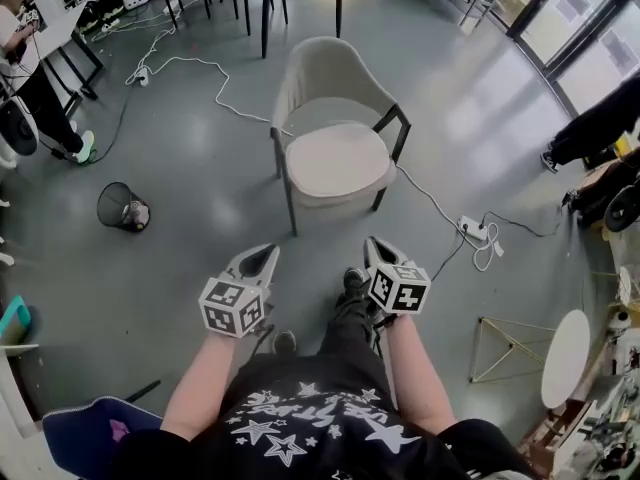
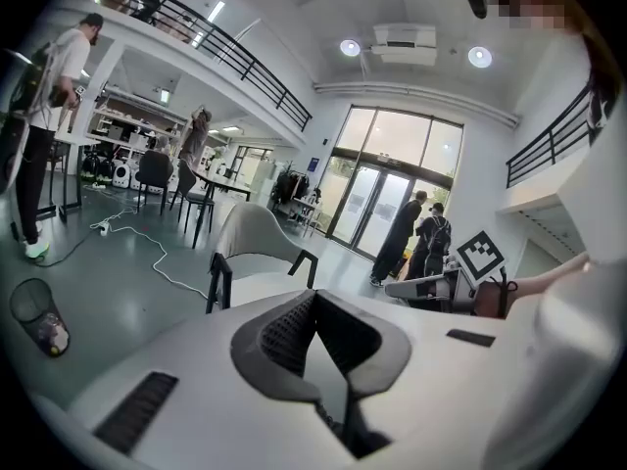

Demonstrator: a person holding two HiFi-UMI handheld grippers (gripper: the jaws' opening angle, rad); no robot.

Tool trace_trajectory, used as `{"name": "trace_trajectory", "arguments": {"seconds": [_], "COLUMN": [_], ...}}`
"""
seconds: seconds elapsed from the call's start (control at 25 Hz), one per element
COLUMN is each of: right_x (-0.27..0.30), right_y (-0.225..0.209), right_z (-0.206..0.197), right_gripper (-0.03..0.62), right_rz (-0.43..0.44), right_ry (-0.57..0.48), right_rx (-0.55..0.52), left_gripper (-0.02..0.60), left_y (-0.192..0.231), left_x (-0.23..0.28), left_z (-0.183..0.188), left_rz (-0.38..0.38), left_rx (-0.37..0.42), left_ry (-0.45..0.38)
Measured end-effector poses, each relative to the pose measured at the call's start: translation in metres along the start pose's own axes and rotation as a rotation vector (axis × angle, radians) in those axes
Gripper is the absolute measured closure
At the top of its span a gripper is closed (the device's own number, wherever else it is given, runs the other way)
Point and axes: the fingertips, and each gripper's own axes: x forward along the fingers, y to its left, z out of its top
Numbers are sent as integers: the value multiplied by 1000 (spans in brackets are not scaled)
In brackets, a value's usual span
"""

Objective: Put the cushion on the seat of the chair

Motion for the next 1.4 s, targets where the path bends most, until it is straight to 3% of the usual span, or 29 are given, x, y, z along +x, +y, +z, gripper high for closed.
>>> {"name": "trace_trajectory", "arguments": {"seconds": [0.16,0.56,0.92,1.4], "right_x": [-32,-71,-86,-151], "right_y": [11,27,28,10], "right_z": [-13,-21,-23,-36], "right_gripper": [591,591,591,591], "right_rz": [-58,-69,-55,-20], "right_ry": [-38,-77,-94,-132], "right_rx": [26,-17,-38,-68], "left_gripper": [572,572,572,572], "left_y": [-6,-30,-48,-121], "left_x": [-22,-31,-39,-63], "left_z": [1,-2,-5,-19], "left_rz": [-48,-119,-119,-116], "left_rx": [39,69,96,123], "left_ry": [-12,-27,-32,-61]}}
